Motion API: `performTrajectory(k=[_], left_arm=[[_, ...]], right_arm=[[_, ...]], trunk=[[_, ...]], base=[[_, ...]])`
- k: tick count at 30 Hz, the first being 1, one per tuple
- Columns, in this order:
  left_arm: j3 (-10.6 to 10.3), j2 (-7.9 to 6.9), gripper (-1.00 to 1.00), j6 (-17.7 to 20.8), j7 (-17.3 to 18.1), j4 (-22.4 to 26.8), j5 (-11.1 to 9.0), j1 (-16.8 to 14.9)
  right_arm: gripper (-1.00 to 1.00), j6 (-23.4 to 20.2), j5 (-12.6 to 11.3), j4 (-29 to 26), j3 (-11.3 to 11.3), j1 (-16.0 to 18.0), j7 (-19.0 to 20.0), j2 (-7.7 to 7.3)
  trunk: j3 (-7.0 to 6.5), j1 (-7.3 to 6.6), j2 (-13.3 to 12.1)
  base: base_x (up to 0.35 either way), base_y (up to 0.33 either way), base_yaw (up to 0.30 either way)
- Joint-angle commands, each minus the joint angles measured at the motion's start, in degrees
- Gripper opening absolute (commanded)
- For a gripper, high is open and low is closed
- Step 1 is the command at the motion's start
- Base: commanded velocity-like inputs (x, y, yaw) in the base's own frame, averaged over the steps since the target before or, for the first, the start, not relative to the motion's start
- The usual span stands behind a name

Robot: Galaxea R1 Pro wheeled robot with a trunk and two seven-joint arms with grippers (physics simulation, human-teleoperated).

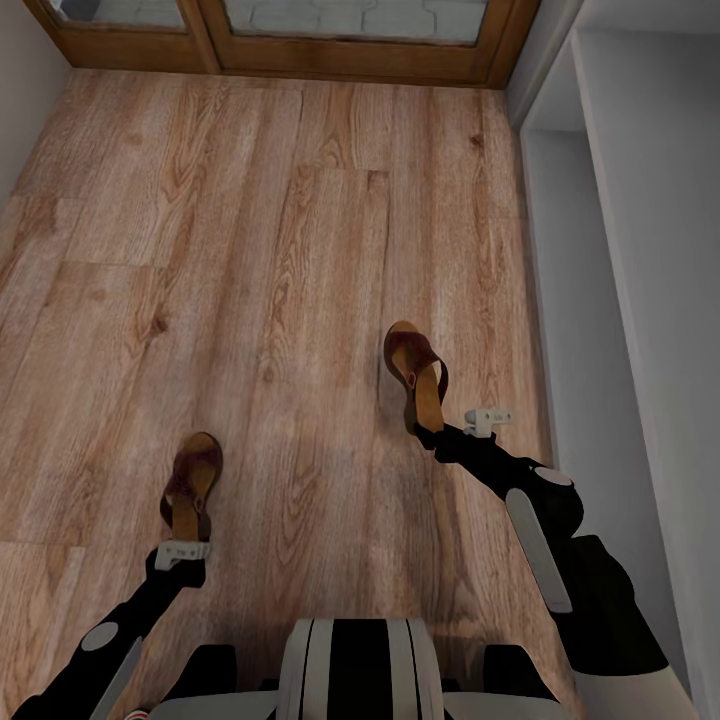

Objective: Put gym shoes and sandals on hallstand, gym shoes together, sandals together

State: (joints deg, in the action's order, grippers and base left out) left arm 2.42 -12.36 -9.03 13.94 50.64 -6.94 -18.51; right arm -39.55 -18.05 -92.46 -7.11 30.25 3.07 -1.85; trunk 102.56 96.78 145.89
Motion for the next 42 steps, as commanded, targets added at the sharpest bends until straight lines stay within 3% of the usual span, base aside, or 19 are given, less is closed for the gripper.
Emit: performTrajectory(k=[1, 8, 19, 23, 24, 25, 27, 28, 29, 35, 38, 42], left_arm=[[0.0, -0.04, -1.0, -0.1, 0.0, 0.3, 0.3, 0.1], [-0.1, 0.03, -1.0, -0.1, -0.5, 5.6, 0.7, 2.3], [0.0, 0.32, -1.0, 1.0, -0.6, 9.7, 0.5, 2.8], [1.4, 0.69, -1.0, 6.7, -0.7, 10.5, 0.0, 2.3], [4.3, 1.96, -1.0, 15.6, -2.4, 15.9, -0.4, 2.0], [4.8, 2.57, -1.0, 19.4, -4.4, 19.3, -0.5, 2.1], [4.9, 3.42, -1.0, 23.1, -6.9, 22.7, -0.5, 2.3], [4.9, 4.22, -1.0, 27.2, -8.3, 26.5, -0.3, 2.9], [5.0, 4.44, -1.0, 29.0, -8.6, 28.2, -0.3, 3.4], [5.4, 5.0, -1.0, 33.9, -9.5, 34.2, -0.5, 4.5], [5.4, 6.54, -1.0, 37.6, -12.6, 37.5, -0.7, 5.0], [5.3, 8.58, -1.0, 40.0, -14.3, 39.7, -0.7, 5.3]], right_arm=[[-1.0, 0.0, -0.2, 0.0, 0.0, 0.0, -0.2, 0.0], [-1.0, -0.1, -0.2, 0.0, 0.0, 0.0, -0.2, 0.0], [-1.0, -0.2, 0.0, 0.0, -0.1, 0.1, -0.2, 0.19], [-1.0, -0.3, 0.0, 0.0, -0.1, 0.1, -0.2, 0.25], [-1.0, -0.3, 0.0, 0.0, -0.1, 0.1, -0.2, 0.26], [-1.0, -0.3, 0.0, 0.0, -0.1, 0.1, -0.2, 0.25], [-1.0, -0.3, 0.0, 0.0, 0.0, 0.1, -0.3, 0.26], [-1.0, -0.4, -0.1, 0.0, 0.0, 0.1, -0.3, 0.26], [-1.0, -0.4, -0.1, 0.1, 0.0, 0.1, -0.3, 0.26], [-1.0, -0.4, 0.0, 0.3, 0.0, 0.1, -0.3, 0.26], [-1.0, -0.4, 0.2, 0.3, 0.0, 0.2, -0.3, 0.25], [-1.0, -0.4, 0.3, 0.1, 0.1, 0.1, -0.3, 0.21]], trunk=[[0.0, 0.0, 0.0], [-1.33, -0.15, -0.1], [-3.77, -0.44, -0.2], [-4.65, -0.54, -0.3], [-4.87, -0.57, -0.3], [-5.1, -0.59, -0.3], [-5.54, -0.64, -0.3], [-5.76, -0.67, -0.3], [-5.98, -0.7, -0.4], [-7.31, -0.85, -0.4], [-7.98, -0.93, -0.5], [-8.86, -1.03, -0.5]], base=[[0.0, 0.0, 0.0], [0.0, 0.0, 0.0], [0.0, 0.0, 0.0], [0.0, 0.0, 0.0], [0.0, 0.0, 0.0], [0.0, 0.0, 0.0], [0.0, 0.0, 0.0], [0.0, 0.0, 0.0], [0.0, 0.0, 0.0], [0.0, 0.0, 0.0], [0.0, 0.0, 0.0], [0.0, 0.0, 0.0]])
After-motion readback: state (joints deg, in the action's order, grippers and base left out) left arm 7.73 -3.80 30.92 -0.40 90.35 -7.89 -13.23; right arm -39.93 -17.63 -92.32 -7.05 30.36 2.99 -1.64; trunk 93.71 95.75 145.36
